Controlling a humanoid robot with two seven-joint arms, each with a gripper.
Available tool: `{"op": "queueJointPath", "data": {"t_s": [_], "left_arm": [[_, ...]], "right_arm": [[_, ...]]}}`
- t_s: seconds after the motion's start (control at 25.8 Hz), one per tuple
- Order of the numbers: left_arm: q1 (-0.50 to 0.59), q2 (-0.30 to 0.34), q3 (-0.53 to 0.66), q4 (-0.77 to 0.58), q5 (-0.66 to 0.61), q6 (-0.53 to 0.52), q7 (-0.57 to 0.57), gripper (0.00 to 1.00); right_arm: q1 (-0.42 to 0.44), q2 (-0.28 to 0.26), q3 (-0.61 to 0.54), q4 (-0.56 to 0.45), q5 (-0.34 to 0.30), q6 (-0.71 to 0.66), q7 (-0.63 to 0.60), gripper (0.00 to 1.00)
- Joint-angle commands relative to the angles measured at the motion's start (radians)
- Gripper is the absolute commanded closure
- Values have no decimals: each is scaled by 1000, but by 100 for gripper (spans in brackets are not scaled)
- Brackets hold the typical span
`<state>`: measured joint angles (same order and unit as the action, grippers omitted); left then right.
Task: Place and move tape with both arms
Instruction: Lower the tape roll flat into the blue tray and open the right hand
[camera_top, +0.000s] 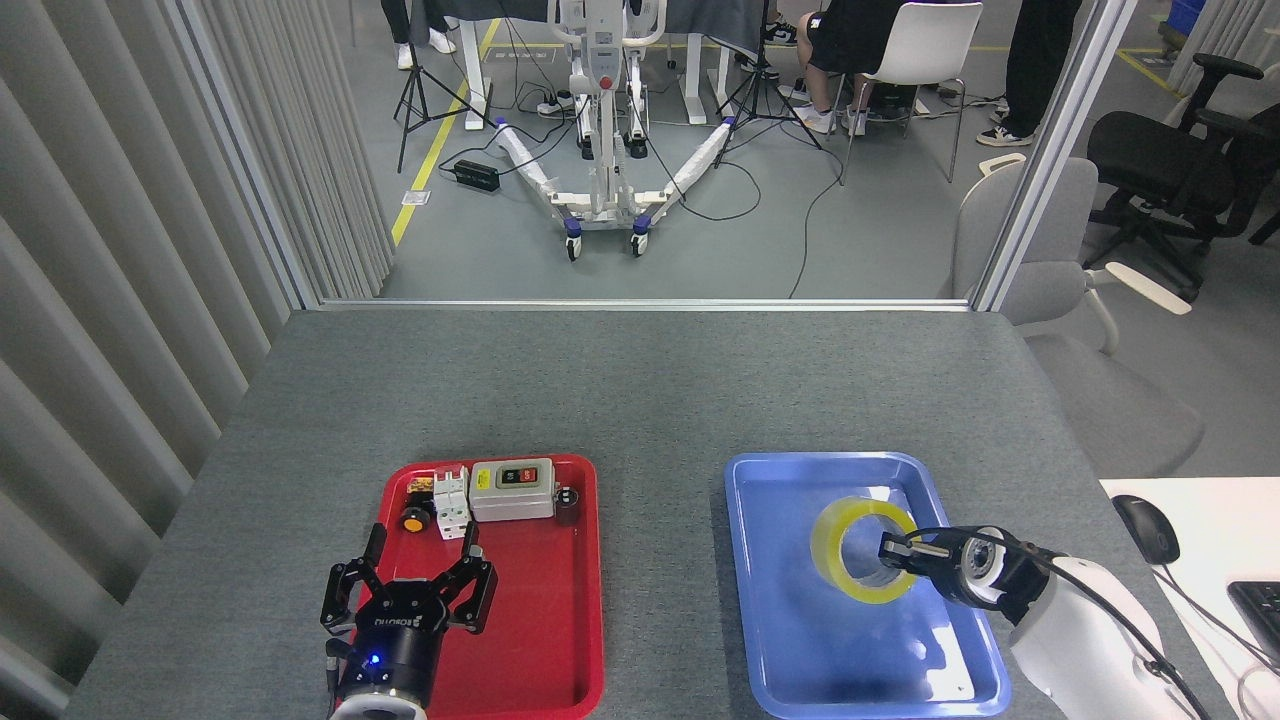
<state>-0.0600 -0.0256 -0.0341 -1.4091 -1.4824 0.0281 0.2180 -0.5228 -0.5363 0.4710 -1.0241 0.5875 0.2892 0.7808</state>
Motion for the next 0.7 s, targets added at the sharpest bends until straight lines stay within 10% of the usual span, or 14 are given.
{"op": "queueJointPath", "data": {"t_s": [0.0, 0.66], "left_arm": [[-4, -2, 0, 5, 1, 0, 3, 0], [-20, -14, 0, 10, 5, 4, 1, 0]], "right_arm": [[-2, 3, 0, 4, 3, -7, -2, 68], [-2, 22, -8, 4, 14, -9, -17, 51]]}}
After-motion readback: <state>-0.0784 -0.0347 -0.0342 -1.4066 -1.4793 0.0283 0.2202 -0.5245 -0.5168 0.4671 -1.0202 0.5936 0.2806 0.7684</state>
